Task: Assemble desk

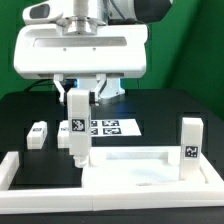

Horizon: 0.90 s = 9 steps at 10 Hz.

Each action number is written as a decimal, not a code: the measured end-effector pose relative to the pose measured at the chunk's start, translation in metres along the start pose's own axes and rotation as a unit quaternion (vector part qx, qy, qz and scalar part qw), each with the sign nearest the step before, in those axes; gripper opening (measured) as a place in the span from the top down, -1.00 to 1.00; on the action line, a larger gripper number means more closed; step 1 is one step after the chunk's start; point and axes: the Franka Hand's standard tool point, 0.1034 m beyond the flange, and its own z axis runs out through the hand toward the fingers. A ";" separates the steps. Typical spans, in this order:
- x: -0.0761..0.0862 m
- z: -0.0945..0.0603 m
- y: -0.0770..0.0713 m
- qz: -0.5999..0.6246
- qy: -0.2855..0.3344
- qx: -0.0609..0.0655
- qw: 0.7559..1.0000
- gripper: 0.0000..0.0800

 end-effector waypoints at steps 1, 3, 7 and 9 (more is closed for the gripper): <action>-0.006 0.002 -0.001 -0.001 -0.004 0.000 1.000 0.27; -0.015 0.007 -0.006 -0.005 -0.012 0.001 1.000 0.27; -0.026 0.015 -0.015 -0.011 -0.023 0.005 1.000 0.27; -0.028 0.017 -0.020 -0.013 -0.024 0.006 1.000 0.27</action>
Offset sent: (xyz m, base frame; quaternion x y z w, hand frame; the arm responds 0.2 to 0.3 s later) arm -0.0057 0.0108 -0.0111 0.0062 -0.0003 0.0125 0.9999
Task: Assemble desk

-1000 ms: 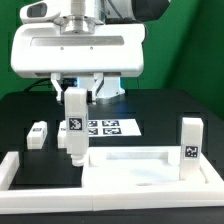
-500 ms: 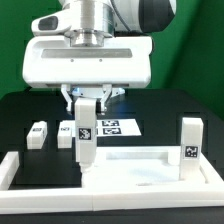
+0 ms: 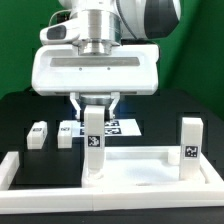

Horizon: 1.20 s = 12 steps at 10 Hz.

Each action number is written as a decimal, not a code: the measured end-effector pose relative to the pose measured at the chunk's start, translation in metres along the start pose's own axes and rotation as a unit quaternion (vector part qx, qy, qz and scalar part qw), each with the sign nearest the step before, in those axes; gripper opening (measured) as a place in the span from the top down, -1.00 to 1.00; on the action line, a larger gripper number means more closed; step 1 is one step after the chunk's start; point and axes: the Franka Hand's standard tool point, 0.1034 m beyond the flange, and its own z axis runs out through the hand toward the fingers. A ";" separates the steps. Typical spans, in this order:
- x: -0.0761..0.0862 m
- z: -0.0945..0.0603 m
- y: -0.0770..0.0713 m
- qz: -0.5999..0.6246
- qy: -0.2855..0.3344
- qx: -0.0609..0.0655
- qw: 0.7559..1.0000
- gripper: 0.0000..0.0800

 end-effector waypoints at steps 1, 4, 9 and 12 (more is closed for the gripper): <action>-0.002 0.002 0.000 0.000 -0.003 0.000 1.000 0.27; -0.006 0.005 0.001 -0.001 -0.007 -0.001 1.000 0.27; -0.010 0.014 0.006 -0.003 0.003 -0.011 1.000 0.27; -0.010 0.014 0.006 -0.003 0.003 -0.011 1.000 -0.23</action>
Offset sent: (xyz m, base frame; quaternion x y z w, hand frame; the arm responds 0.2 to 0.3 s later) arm -0.0013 0.0011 -0.0072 0.0031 -0.0059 -0.0031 1.0000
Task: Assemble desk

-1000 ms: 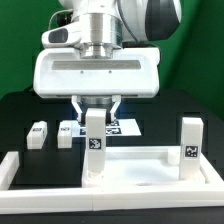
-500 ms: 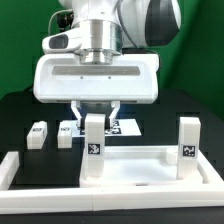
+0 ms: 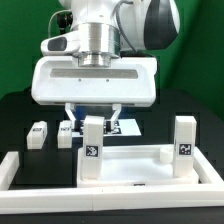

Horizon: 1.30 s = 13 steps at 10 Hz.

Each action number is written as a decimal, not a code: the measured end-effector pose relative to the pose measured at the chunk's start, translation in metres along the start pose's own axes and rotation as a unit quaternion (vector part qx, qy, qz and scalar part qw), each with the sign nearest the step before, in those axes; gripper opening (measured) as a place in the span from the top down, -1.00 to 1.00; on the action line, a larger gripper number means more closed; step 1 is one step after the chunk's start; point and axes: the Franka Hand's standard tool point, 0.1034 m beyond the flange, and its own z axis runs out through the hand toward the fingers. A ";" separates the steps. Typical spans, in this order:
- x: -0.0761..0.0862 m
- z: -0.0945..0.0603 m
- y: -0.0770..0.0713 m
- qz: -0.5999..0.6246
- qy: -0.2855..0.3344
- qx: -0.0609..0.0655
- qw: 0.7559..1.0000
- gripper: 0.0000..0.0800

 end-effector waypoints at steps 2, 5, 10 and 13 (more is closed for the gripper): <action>0.000 0.000 0.000 0.000 0.000 0.000 1.000 -0.54; 0.000 0.000 0.000 0.000 0.000 0.000 1.000 -0.62; 0.011 -0.003 -0.001 0.029 -0.075 0.034 0.996 -0.62; -0.005 0.009 -0.008 0.031 -0.207 0.051 0.977 -0.62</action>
Offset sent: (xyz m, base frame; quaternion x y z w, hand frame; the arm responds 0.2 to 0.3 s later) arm 0.0000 0.0000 0.0000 0.0000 0.0000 0.0000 1.0000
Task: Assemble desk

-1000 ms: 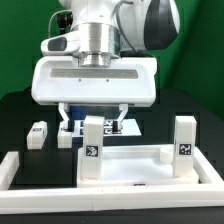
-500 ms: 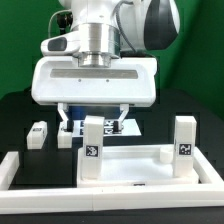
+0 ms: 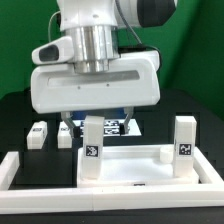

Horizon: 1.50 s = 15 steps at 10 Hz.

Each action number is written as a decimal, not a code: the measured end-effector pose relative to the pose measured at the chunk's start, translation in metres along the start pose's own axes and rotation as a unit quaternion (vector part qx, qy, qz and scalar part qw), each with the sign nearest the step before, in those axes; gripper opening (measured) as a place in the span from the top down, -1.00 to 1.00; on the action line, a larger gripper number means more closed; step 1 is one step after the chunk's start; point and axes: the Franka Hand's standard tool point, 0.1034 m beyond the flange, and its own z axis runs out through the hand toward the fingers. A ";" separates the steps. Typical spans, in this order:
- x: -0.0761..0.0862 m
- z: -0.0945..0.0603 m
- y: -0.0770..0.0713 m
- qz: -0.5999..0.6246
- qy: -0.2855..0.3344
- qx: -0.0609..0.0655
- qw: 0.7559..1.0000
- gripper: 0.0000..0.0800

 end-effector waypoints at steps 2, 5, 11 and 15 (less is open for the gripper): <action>0.009 -0.004 0.010 -0.005 -0.067 -0.006 0.998 -0.62; 0.007 -0.002 0.010 0.014 -0.069 -0.007 0.998 -0.59; 0.006 0.000 0.009 0.233 -0.067 -0.021 0.970 0.28; 0.006 0.002 -0.003 0.507 -0.057 -0.035 0.860 0.27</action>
Offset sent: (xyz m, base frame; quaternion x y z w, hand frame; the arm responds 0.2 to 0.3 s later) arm 0.0000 0.0000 0.0000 0.0000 0.0000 0.0000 1.0000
